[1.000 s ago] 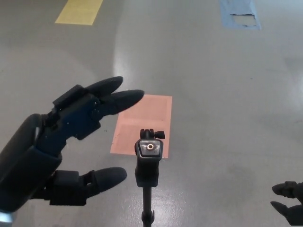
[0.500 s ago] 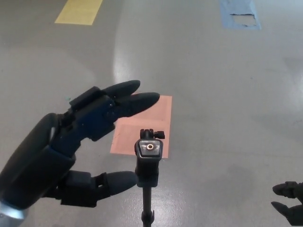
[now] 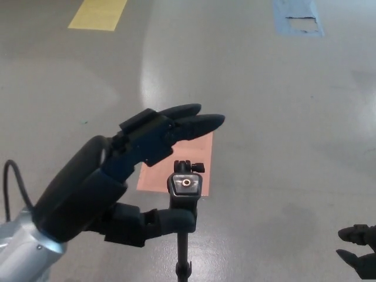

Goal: The robot uses its left hand to grab the top of a phone stand kept on the floor and rotates it anti-clockwise

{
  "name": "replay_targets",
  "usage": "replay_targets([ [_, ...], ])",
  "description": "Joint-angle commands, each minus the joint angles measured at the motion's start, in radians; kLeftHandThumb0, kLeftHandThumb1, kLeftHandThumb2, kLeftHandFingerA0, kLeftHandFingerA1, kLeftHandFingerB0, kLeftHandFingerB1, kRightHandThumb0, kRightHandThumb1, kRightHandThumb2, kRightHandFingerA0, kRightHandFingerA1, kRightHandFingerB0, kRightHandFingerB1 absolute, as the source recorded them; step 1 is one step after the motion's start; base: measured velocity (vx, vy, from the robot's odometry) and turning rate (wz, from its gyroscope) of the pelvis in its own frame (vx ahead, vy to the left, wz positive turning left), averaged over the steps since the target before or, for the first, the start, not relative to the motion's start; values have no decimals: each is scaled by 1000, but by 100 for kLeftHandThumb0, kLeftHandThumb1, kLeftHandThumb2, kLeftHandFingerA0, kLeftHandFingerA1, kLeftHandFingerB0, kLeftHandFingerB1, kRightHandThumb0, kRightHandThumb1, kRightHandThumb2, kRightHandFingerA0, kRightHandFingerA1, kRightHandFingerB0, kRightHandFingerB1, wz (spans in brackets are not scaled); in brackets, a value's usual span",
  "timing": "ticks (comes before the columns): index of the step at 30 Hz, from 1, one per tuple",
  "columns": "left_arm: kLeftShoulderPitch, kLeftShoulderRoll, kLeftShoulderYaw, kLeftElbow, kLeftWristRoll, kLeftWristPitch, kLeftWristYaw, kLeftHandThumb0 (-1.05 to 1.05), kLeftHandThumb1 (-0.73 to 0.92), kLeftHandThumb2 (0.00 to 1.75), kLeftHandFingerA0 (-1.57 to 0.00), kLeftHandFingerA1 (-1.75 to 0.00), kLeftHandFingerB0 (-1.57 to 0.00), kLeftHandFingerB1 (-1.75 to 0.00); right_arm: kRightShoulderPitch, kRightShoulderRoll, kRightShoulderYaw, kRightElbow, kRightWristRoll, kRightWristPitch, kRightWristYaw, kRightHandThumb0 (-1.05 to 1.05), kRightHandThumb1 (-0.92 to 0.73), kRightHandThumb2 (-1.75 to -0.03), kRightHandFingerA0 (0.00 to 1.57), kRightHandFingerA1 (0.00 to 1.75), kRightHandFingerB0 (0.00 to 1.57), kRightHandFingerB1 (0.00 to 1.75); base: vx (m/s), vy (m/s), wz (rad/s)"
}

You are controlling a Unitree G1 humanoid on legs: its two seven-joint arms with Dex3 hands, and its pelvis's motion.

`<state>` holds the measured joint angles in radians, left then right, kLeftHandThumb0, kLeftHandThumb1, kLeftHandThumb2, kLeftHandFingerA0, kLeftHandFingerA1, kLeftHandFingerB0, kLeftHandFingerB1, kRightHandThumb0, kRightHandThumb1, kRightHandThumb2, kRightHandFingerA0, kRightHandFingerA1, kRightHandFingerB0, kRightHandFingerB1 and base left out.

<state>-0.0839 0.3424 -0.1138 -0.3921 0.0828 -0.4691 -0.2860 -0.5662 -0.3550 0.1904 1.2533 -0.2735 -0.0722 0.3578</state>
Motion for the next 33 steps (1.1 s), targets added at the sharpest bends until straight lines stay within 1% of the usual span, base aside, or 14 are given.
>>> replay_targets([
  [1,-25,-10,-31,28,53,46,-11,-20,49,56,-17,-29,-10,-34,-7,-18,3,6,-9,6,11,-50,-87,-65,15,28,5,25,0,0,0],
  [3,-31,-10,-39,33,62,57,-13,-20,49,56,-16,-29,-9,-34,-8,-18,4,7,-10,3,14,-51,-87,-65,14,28,6,23,0,0,0],
  [4,-40,-10,-46,42,67,63,-17,-14,50,94,0,-48,-5,-51,-8,-18,4,7,-9,4,16,-50,-87,-65,15,29,5,25,0,0,0],
  [5,-44,-10,-50,46,69,66,-19,-14,50,94,0,-48,-5,-51,-8,-18,4,6,-9,4,17,-50,-87,-65,15,29,5,25,0,0,0],
  [6,-51,-10,-53,53,71,69,-21,-21,50,56,-16,-29,-9,-33,-9,-18,3,6,-9,6,17,-50,-87,-65,14,28,6,23,0,0,0],
  [9,-70,-6,-65,66,87,87,-29,-25,51,57,-16,-29,-10,-33,-11,-17,2,5,-8,10,17,-52,-85,-73,14,31,9,17,0,0,0],
  [10,-74,-6,-69,72,90,88,-30,-26,51,57,-16,-30,-11,-33,-12,-18,1,5,-6,12,19,-52,-63,-94,2,41,0,32,0,0,0],
  [15,-92,-8,-83,95,95,93,-34,-27,51,57,-17,-30,-11,-34,-19,-15,-3,10,-4,12,19,-55,-62,-92,4,41,0,30,0,0,0],
  [16,-96,-8,-85,100,99,92,-33,-28,51,57,-17,-30,-11,-33,-20,-15,-2,9,-5,11,18,-50,-84,-68,12,29,7,19,0,0,0],
  [28,-102,-14,-97,138,114,85,-34,-27,51,57,-15,-29,-10,-33,-23,-17,0,12,-8,5,16,-52,-84,-67,12,28,7,19,0,0,0],
  [29,-103,-15,-99,143,115,85,-35,-18,48,93,0,-48,-3,-50,-24,-17,0,10,-8,7,16,-52,-84,-67,12,28,7,19,0,0,0],
  [30,-103,-15,-99,144,116,85,-34,-18,48,93,0,-48,-3,-50,-24,-17,1,10,-9,7,16,-52,-84,-67,12,28,7,19,0,0,0],
  [32,-101,-15,-101,141,133,93,-32,-19,45,91,0,-48,-4,-51,-24,-18,0,10,-9,6,17,-52,-62,-93,2,41,0,32,0,0,0],
  [33,-101,-14,-103,141,145,94,-29,-18,44,91,0,-48,-4,-51,-25,-18,2,11,-11,8,16,-52,-84,-67,11,27,8,20,0,0,0],
])
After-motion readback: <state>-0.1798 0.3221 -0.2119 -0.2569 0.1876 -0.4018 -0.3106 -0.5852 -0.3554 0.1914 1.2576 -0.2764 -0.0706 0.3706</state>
